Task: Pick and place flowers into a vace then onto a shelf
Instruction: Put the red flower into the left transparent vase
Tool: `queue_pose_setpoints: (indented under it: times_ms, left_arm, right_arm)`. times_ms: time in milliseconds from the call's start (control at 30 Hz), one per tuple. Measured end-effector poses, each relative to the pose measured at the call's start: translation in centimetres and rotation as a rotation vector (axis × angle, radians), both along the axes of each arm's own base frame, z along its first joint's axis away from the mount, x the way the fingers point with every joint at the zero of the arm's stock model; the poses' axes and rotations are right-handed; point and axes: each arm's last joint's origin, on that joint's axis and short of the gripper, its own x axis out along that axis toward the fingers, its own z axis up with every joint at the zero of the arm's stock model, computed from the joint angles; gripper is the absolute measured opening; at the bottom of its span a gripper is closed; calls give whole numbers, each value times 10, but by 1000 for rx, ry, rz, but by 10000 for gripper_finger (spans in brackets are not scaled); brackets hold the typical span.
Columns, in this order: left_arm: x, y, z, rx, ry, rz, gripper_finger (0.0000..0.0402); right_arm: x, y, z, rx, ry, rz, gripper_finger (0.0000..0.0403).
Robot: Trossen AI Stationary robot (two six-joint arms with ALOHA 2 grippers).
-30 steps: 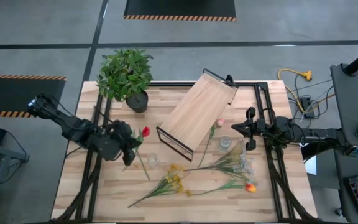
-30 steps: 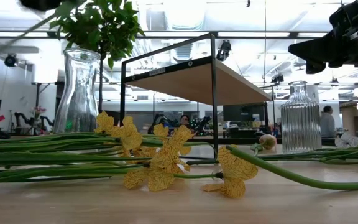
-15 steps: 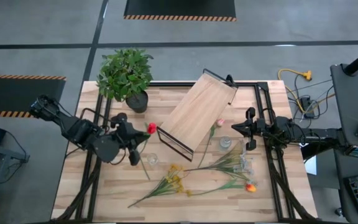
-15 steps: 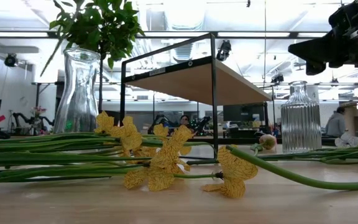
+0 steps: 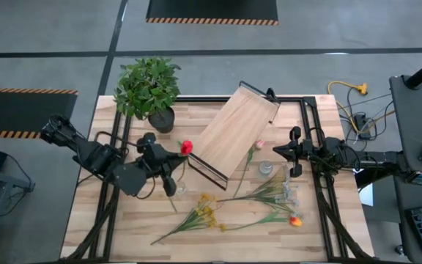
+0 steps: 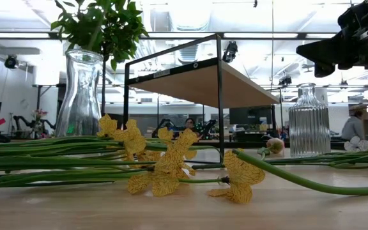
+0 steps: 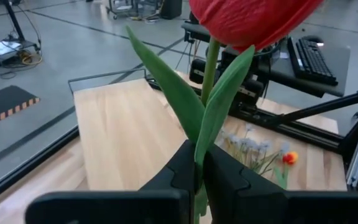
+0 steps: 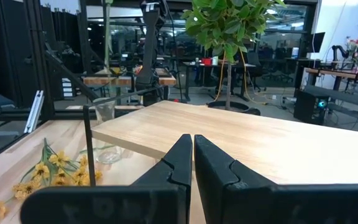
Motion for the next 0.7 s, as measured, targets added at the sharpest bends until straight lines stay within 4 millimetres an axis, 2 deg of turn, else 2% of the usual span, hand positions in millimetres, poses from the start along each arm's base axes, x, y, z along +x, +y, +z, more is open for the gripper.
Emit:
queue_pose_setpoints:
  times_ms: [300, 700]
  left_arm:
    - [8, -5, -9, -10, 12, 8, 6]
    - [13, -8, -55, 4, 93, 51, 6]
  right_arm:
    - [0, 0, 0, 0, 1, 0, 9]
    - [0, 0, -1, 0, 8, 0, 9]
